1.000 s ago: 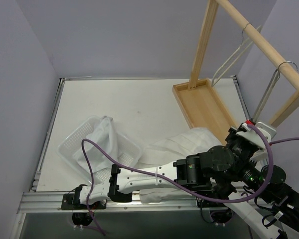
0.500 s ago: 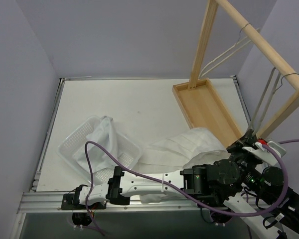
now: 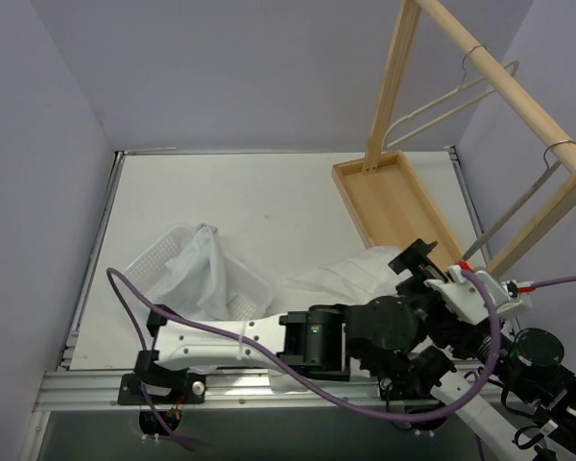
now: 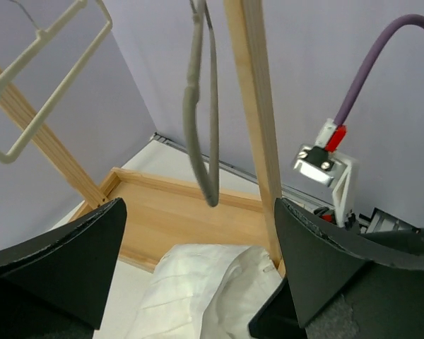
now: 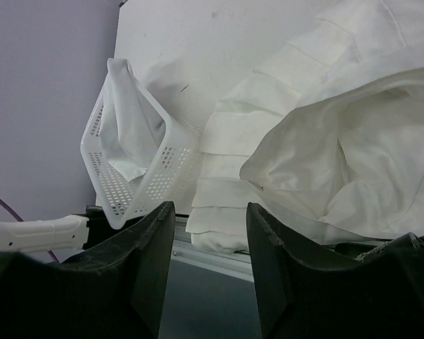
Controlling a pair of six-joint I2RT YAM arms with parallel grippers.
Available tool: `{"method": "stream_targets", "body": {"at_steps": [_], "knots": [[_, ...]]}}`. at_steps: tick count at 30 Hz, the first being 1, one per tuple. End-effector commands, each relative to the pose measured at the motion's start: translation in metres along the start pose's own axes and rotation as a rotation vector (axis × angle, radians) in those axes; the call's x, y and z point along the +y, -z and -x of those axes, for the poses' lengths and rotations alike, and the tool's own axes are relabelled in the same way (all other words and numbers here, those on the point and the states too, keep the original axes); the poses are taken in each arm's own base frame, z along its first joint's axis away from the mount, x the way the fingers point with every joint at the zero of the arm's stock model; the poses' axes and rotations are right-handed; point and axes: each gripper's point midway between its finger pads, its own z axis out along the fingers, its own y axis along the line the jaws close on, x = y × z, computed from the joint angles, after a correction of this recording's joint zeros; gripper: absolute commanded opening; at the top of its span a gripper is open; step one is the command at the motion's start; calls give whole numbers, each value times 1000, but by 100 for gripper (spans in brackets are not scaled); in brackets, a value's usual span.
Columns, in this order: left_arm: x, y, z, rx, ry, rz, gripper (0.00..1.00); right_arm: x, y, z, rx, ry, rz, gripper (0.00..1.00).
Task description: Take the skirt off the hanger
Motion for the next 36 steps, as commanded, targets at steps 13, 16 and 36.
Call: {"method": "stream_targets", "body": {"at_steps": [13,16,36], "knots": [[165,127,-83,262,351,-38,94,-8,-7,7,-33,2,-60,57],[173,137,-127,379,430,-40,94,-5,-20,2,-12,-3,-57,58],[67,65,-296,743,637,-221,98,-8,3,11,-63,-37,-62,60]]}}
